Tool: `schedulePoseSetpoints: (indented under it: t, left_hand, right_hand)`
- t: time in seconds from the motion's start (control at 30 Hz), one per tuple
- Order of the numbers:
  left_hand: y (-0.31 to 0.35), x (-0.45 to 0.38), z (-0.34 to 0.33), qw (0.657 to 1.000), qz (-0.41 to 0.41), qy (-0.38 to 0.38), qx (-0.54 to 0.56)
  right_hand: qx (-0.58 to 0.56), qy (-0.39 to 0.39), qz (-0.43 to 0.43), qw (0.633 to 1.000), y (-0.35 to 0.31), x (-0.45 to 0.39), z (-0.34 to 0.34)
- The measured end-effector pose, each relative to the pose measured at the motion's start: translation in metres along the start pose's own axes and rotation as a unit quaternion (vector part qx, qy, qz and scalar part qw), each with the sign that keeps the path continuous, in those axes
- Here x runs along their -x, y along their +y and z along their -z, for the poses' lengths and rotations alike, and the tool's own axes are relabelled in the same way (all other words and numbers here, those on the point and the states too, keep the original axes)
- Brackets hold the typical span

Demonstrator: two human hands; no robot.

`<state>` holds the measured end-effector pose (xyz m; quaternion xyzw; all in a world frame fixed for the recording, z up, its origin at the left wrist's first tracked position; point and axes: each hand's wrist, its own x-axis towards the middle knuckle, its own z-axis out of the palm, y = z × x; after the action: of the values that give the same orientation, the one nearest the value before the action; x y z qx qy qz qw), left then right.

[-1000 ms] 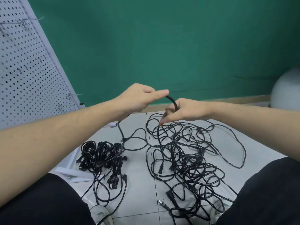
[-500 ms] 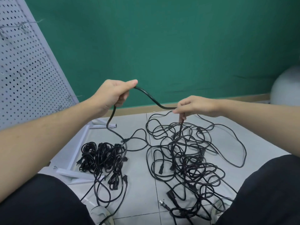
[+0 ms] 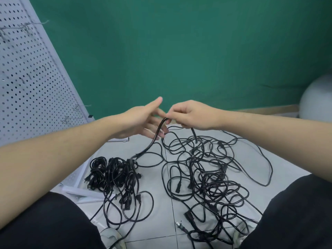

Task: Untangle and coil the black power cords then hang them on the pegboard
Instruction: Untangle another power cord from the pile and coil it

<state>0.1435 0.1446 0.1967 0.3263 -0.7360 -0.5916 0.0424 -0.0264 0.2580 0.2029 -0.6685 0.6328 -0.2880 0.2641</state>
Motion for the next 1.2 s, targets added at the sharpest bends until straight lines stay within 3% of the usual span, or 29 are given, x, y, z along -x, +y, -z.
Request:
schedulePoseSetpoints:
  t: [0.07, 0.2, 0.27, 0.4, 0.47, 0.6, 0.7, 0.77, 0.87, 0.93, 1.0, 1.07, 1.2]
  left_hand:
    - [0.011, 0.001, -0.012, 0.999, 0.003, -0.027, -0.034]
    - [0.018, 0.004, -0.025, 0.993, 0.086, -0.042, -0.067]
    - [0.024, 0.006, -0.027, 0.988, 0.056, 0.000, -0.146]
    - [0.034, 0.006, -0.025, 0.944, -0.033, 0.047, -0.326]
    - [0.035, 0.007, -0.018, 0.951, -0.050, 0.067, -0.298]
    - [0.034, 0.010, -0.001, 0.976, -0.126, 0.123, -0.125]
    - [0.024, 0.009, 0.020, 0.970, -0.164, 0.174, -0.032]
    - [0.011, 0.008, 0.035, 0.967, -0.143, 0.201, -0.065]
    - [-0.017, 0.006, 0.052, 0.965, -0.051, 0.210, -0.148]
    - [-0.036, 0.004, 0.057, 0.969, 0.031, 0.171, -0.175]
    - [-0.052, 0.003, 0.057, 0.971, 0.108, 0.100, -0.188]
    - [-0.059, 0.001, 0.052, 0.967, 0.138, 0.058, -0.206]
    - [-0.038, -0.003, 0.024, 0.981, 0.023, 0.090, -0.171]
  right_hand:
    - [0.016, -0.034, -0.006, 0.999, 0.000, 0.001, -0.003]
    - [-0.027, -0.072, -0.018, 0.997, 0.004, 0.007, -0.002]
    - [-0.031, -0.082, -0.021, 0.996, 0.004, 0.007, 0.002]
    - [0.011, -0.106, -0.025, 0.994, 0.009, 0.008, 0.004]
    - [0.060, -0.149, -0.056, 0.985, 0.022, 0.010, 0.001]
    - [0.165, -0.220, -0.108, 0.955, 0.061, 0.015, -0.001]
    - [0.122, -0.189, -0.131, 0.966, 0.080, 0.021, 0.015]
    - [0.051, -0.141, -0.144, 0.978, 0.086, 0.026, 0.027]
    - [-0.096, -0.063, -0.160, 0.980, 0.087, 0.027, 0.037]
    - [-0.139, -0.015, -0.157, 0.978, 0.079, 0.022, 0.037]
    - [-0.099, 0.007, -0.138, 0.985, 0.066, 0.017, 0.032]
    - [0.018, -0.003, -0.114, 0.993, 0.049, 0.014, 0.027]
    - [0.123, -0.014, -0.044, 0.991, 0.023, 0.008, 0.010]
